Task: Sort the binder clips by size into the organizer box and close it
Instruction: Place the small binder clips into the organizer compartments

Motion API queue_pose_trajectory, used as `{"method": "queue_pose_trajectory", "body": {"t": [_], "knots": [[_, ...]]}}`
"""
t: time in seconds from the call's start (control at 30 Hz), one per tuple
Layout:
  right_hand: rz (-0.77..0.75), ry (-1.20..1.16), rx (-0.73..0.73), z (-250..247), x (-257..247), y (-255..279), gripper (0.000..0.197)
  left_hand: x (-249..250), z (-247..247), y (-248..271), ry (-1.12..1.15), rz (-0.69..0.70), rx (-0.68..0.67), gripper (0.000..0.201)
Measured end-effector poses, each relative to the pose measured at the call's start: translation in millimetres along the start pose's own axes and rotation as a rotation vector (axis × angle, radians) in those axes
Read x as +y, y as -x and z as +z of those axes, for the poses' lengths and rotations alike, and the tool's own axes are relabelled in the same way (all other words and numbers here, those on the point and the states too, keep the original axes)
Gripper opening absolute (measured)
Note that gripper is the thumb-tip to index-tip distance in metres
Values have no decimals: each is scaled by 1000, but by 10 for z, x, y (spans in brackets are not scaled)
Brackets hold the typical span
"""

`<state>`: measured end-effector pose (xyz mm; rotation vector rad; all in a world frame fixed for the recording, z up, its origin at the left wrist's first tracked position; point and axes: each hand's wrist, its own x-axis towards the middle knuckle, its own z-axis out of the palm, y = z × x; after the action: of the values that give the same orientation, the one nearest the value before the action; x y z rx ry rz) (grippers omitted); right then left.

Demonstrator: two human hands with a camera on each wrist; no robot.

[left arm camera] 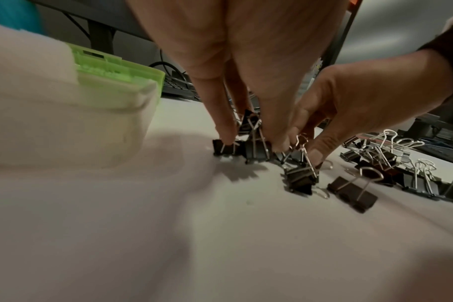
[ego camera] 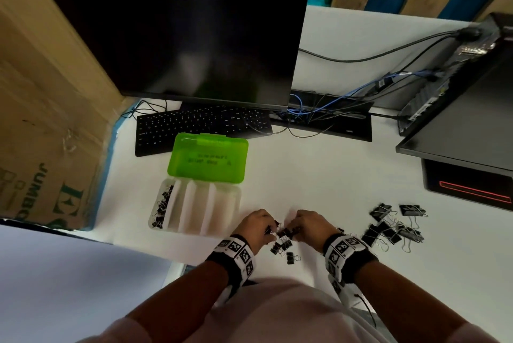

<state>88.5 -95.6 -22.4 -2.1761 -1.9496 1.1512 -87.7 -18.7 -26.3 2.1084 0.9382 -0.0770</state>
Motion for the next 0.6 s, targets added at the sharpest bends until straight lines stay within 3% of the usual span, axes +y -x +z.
{"method": "queue_pose_trajectory", "body": {"t": [0.4, 0.6], "knots": [[64, -170, 121, -301, 31, -35, 18, 13, -186, -78, 47, -67, -7, 21], [89, -111, 29, -515, 29, -107, 23, 40, -324, -52, 13, -45, -18, 11]]}}
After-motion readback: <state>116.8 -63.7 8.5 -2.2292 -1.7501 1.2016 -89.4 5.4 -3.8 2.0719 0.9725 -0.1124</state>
